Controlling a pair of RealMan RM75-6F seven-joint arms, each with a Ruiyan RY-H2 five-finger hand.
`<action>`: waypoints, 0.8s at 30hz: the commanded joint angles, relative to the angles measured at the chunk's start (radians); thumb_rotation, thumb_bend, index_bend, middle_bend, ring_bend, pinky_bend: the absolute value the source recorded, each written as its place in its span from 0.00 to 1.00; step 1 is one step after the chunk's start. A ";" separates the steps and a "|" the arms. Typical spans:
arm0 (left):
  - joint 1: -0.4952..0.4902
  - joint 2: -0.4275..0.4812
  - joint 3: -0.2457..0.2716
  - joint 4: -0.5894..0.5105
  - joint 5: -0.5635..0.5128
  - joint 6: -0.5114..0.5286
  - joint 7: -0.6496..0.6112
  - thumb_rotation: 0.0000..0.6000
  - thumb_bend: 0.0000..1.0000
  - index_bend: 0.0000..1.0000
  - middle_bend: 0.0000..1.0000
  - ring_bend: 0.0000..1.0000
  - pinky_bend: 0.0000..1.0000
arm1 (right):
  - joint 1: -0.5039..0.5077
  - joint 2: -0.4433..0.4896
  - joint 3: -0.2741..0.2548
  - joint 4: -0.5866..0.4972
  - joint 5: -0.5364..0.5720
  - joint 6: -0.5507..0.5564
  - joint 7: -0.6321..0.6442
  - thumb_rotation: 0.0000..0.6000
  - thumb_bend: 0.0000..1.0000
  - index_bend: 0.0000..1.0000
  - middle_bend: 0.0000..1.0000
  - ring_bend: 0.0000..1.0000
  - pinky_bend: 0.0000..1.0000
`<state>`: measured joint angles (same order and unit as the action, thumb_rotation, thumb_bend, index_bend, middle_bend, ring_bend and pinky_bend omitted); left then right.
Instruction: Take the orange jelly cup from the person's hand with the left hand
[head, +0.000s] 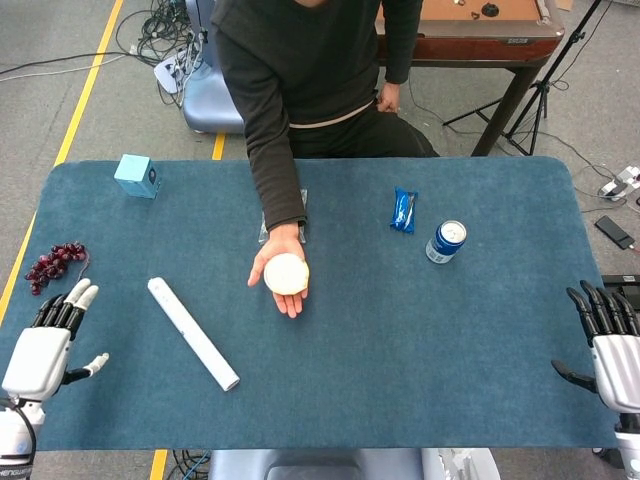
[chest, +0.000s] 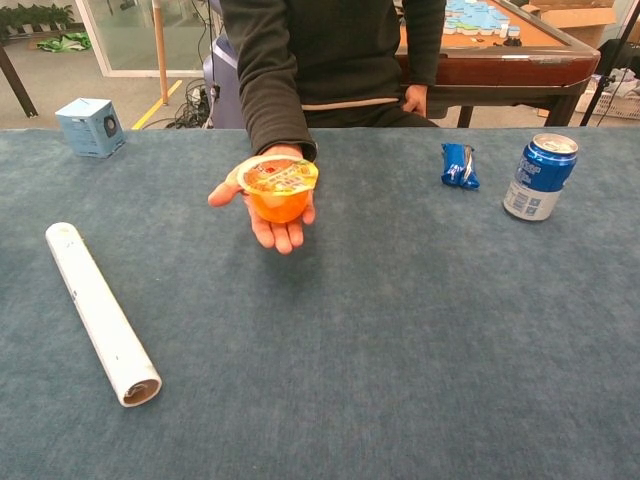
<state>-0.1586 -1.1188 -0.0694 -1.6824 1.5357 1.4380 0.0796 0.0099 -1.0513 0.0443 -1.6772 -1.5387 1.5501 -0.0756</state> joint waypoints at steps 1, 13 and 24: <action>-0.058 -0.006 -0.031 0.026 0.016 -0.048 -0.062 1.00 0.17 0.00 0.02 0.08 0.07 | 0.007 0.007 0.003 -0.012 -0.002 -0.007 -0.014 1.00 0.01 0.02 0.00 0.00 0.07; -0.307 -0.052 -0.110 0.141 0.063 -0.261 -0.294 1.00 0.17 0.00 0.02 0.08 0.07 | 0.015 0.020 0.019 -0.043 -0.013 0.009 -0.049 1.00 0.01 0.02 0.00 0.00 0.06; -0.519 -0.104 -0.140 0.217 0.072 -0.443 -0.361 1.00 0.17 0.00 0.02 0.07 0.07 | 0.018 0.037 0.019 -0.069 -0.022 0.008 -0.069 1.00 0.01 0.02 0.00 0.00 0.06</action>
<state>-0.6474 -1.2120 -0.2054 -1.4736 1.6002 1.0230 -0.2807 0.0276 -1.0145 0.0628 -1.7454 -1.5613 1.5590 -0.1442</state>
